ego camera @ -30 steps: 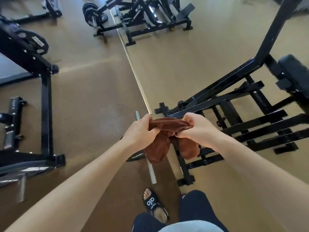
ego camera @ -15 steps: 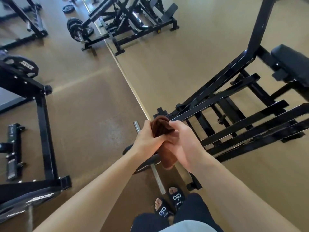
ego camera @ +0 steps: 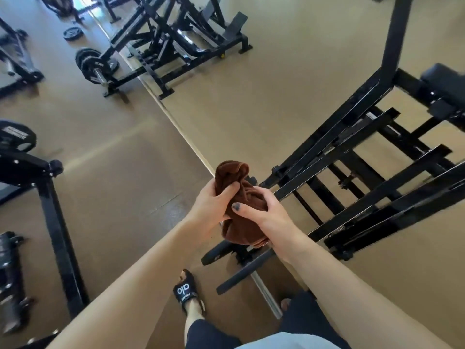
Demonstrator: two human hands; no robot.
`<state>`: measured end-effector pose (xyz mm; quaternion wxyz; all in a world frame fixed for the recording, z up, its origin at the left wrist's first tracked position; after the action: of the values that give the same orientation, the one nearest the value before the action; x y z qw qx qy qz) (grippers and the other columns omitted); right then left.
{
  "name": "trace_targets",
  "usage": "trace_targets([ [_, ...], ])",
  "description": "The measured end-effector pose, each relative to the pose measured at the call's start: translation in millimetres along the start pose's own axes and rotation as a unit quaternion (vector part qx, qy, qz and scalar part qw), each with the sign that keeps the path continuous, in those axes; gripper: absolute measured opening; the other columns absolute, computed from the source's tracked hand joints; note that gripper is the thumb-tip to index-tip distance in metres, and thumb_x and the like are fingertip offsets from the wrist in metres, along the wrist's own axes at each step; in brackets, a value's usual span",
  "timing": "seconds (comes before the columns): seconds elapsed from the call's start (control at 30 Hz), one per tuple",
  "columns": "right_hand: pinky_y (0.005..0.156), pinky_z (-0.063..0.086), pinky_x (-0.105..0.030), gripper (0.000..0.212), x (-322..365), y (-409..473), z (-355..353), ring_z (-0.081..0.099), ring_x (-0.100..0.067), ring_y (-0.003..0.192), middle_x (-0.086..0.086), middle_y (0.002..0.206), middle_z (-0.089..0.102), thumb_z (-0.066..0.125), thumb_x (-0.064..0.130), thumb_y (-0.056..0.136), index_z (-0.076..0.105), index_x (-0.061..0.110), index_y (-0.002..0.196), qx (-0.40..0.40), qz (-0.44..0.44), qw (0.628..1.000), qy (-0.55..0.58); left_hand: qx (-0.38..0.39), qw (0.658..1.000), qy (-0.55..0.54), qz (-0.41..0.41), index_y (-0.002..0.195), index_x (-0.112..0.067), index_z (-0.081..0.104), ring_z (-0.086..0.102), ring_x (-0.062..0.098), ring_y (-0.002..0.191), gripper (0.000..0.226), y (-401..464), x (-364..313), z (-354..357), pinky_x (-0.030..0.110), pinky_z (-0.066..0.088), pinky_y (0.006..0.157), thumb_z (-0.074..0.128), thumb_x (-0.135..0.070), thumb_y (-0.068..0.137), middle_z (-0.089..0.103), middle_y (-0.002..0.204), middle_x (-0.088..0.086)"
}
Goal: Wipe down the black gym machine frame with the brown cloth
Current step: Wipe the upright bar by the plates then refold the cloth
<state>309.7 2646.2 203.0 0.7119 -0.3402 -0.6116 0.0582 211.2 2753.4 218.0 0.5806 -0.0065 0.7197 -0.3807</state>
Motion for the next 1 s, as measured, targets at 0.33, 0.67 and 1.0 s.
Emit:
trace_targets([
  [0.33, 0.091, 0.059, -0.034, 0.069, -3.0, 63.8, 150.3, 0.063, -0.014, 0.109, 0.002, 0.124, 0.057, 0.073, 0.068, 0.079, 0.050, 0.029, 0.132, -0.111, 0.021, 0.989, -0.091, 0.163, 0.975, 0.000, -0.150, 0.130, -0.017, 0.052, 0.074, 0.023, 0.101, 0.043, 74.1, 18.7, -154.6, 0.033, 0.061, 0.077, 0.073, -0.013, 0.092, 0.069, 0.122, 0.014],
  [0.67, 0.080, 0.058, -0.023, 0.069, 5.2, 61.5, 149.1, 0.062, -0.013, 0.107, 0.001, 0.129, 0.042, 0.074, 0.067, 0.080, 0.048, 0.030, 0.132, -0.248, 0.031, 0.966, -0.060, 0.209, 0.961, 0.089, -0.154, 0.124, -0.014, 0.061, 0.074, 0.021, 0.092, 0.034, 107.6, -3.3, -140.1, 0.034, 0.059, 0.073, 0.067, -0.004, 0.092, 0.074, 0.109, 0.012],
  [1.0, 0.062, 0.053, -0.011, 0.046, 34.8, 89.2, 131.5, 0.066, -0.004, 0.092, 0.014, 0.109, 0.062, 0.071, 0.055, 0.089, 0.047, 0.033, 0.120, -0.286, -0.024, 0.956, 0.064, 0.248, 0.946, 0.165, -0.130, 0.127, -0.012, 0.065, 0.073, 0.025, 0.105, 0.038, 149.4, -38.7, -111.0, 0.035, 0.061, 0.081, 0.072, -0.018, 0.090, 0.076, 0.112, 0.011],
])
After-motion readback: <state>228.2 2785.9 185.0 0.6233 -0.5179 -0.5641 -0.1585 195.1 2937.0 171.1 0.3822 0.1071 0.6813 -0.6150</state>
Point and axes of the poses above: each hand's wrist, its own y-axis towards the middle knuckle, its own z-axis out of the palm, x = y × z, the point moved 7 cm from there along y, towards the middle knuckle
